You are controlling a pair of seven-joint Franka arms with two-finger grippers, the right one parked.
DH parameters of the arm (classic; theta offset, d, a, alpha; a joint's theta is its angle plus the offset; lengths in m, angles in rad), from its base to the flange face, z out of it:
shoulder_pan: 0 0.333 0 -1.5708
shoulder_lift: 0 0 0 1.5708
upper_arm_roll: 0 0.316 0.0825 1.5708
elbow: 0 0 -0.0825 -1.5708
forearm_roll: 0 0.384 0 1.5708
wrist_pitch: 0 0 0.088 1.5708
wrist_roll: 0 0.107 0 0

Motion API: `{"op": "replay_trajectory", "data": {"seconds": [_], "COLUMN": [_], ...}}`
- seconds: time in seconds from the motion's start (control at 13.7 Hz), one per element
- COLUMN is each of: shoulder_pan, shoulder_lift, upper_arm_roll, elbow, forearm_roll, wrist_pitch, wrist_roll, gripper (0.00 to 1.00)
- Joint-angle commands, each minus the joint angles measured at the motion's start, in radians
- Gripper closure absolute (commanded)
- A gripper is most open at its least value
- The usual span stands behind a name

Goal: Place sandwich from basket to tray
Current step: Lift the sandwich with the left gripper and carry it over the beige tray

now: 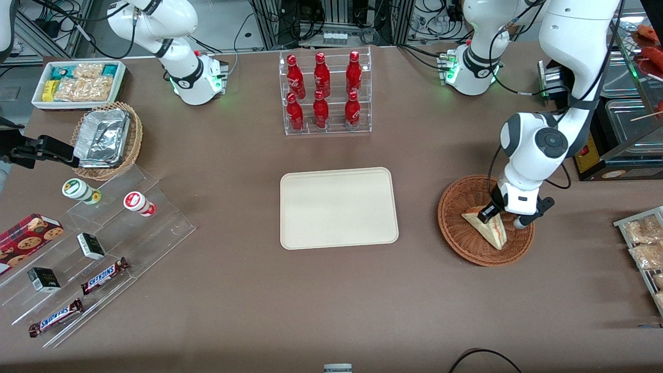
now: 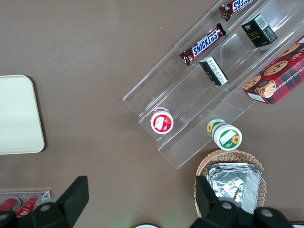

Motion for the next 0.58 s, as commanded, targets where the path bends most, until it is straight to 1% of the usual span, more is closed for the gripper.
{"op": "replay_trajectory", "data": {"seconds": [0.0, 0.15, 0.22, 0.36, 0.51], "shoulder_pan": [-0.027, -0.091, -0.123, -0.206, -0.313], "shoulder_lift": [-0.110, -0.120, -0.112, -0.089, -0.040], "upper_arm_roll": [-0.012, -0.013, -0.013, -0.013, -0.015], "elbow": [0.094, 0.261, 0.333, 0.439, 0.493], "forearm_roll": [0.017, 0.018, 0.020, 0.018, 0.018], "wrist_pitch": [-0.261, -0.523, -0.610, -0.704, -0.724], "wrist_roll": [-0.020, -0.021, -0.021, -0.023, -0.055], "gripper": [1.00, 1.00, 1.00, 1.00, 1.00]}}
